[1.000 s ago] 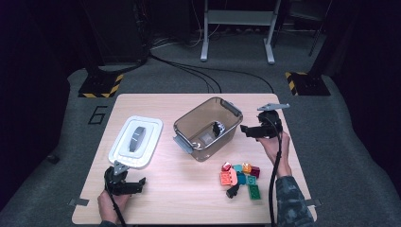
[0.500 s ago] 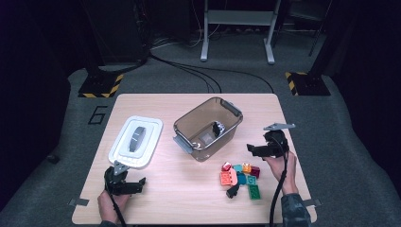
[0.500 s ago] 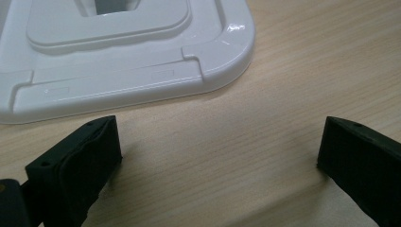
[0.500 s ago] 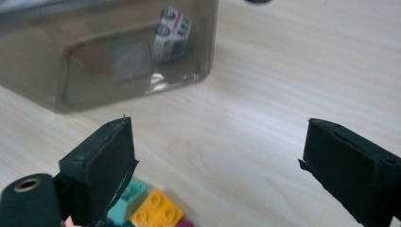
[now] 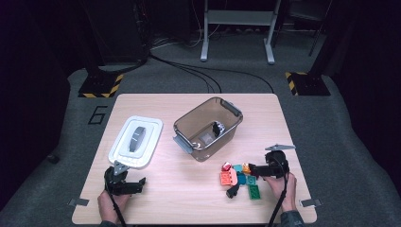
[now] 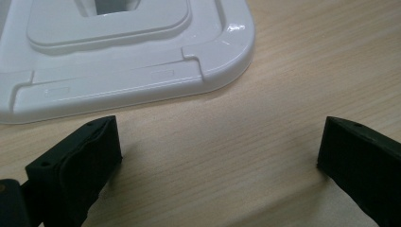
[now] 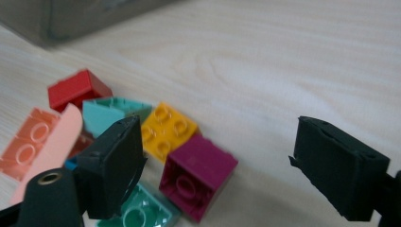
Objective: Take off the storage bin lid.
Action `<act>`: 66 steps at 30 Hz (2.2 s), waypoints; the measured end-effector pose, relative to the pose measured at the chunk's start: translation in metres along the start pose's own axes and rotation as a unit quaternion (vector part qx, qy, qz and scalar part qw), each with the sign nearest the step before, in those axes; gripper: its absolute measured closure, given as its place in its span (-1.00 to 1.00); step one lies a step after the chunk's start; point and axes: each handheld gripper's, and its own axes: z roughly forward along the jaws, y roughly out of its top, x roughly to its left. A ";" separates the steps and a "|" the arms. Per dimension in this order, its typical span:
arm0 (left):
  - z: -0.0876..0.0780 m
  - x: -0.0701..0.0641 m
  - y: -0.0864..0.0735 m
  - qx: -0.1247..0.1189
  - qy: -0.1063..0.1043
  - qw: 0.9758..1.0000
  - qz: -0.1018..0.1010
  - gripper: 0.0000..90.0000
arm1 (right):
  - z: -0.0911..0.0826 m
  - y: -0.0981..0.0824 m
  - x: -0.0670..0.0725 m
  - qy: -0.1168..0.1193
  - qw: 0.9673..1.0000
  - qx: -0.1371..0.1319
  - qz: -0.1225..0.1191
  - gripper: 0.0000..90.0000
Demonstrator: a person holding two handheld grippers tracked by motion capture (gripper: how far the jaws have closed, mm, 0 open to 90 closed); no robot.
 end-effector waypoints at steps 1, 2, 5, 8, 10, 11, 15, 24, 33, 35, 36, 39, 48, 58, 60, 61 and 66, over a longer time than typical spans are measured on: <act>0.000 0.000 0.000 0.001 0.000 1.000 0.000 -1.00 | 0.001 -0.004 0.001 -0.001 1.000 0.004 0.001 -0.62; 0.000 0.000 0.000 0.000 0.000 1.000 0.000 -1.00 | 0.001 -0.008 0.001 0.000 1.000 0.006 0.005 -0.59; 0.000 0.000 0.000 -0.001 0.000 1.000 -0.003 -1.00 | 0.001 -0.018 -0.002 -0.007 1.000 0.007 0.022 -0.51; 0.000 0.000 0.000 -0.002 0.000 1.000 -0.004 -1.00 | 0.001 -0.024 -0.009 -0.014 0.999 0.009 0.034 -0.45; 0.001 -0.001 0.000 -0.005 0.001 1.000 -0.005 -1.00 | 0.001 -0.025 -0.014 -0.020 0.999 0.013 0.040 -0.42; 0.001 -0.001 0.000 -0.004 0.001 1.000 -0.005 -1.00 | 0.000 -0.026 -0.016 -0.023 0.999 0.013 0.039 -0.41; 0.000 -0.001 0.000 -0.002 0.000 1.000 -0.005 -1.00 | -0.002 -0.024 -0.026 -0.039 0.998 0.014 0.047 -0.38; 0.000 -0.001 0.000 -0.002 0.001 1.000 -0.005 -1.00 | -0.006 -0.010 -0.036 -0.061 0.997 0.003 0.054 -0.39; 0.000 -0.001 0.000 -0.002 0.001 1.000 -0.005 -1.00 | 0.003 0.001 -0.012 -0.054 0.998 -0.002 0.011 -0.18; 0.000 -0.001 0.000 -0.002 0.001 1.000 -0.005 -1.00 | 0.007 0.002 -0.010 -0.057 0.998 0.006 0.006 -0.01; 0.000 -0.001 0.000 -0.002 0.001 1.000 -0.005 -1.00 | 0.008 0.001 -0.010 -0.058 0.998 0.006 0.003 0.06; 0.000 -0.001 0.000 -0.002 0.001 1.000 -0.005 -1.00 | 0.010 -0.001 -0.009 -0.058 0.998 0.009 0.004 0.21; 0.000 -0.001 0.000 -0.002 0.001 1.000 -0.005 -1.00 | 0.013 -0.003 -0.011 -0.054 0.998 0.008 0.008 0.28; 0.000 -0.001 0.000 -0.002 0.001 1.000 -0.005 -1.00 | 0.014 -0.003 -0.014 -0.047 0.999 0.007 0.010 0.27; 0.001 -0.001 0.000 -0.005 0.003 1.000 -0.006 -1.00 | 0.014 -0.003 -0.014 -0.046 0.999 0.008 0.011 0.27; 0.001 -0.001 0.000 -0.005 0.003 1.000 -0.007 -1.00 | 0.014 -0.003 -0.014 -0.045 0.999 0.010 0.007 0.27; 0.001 -0.001 0.000 -0.007 0.004 1.000 -0.007 -1.00 | 0.015 -0.001 -0.015 -0.045 0.999 0.013 0.004 0.27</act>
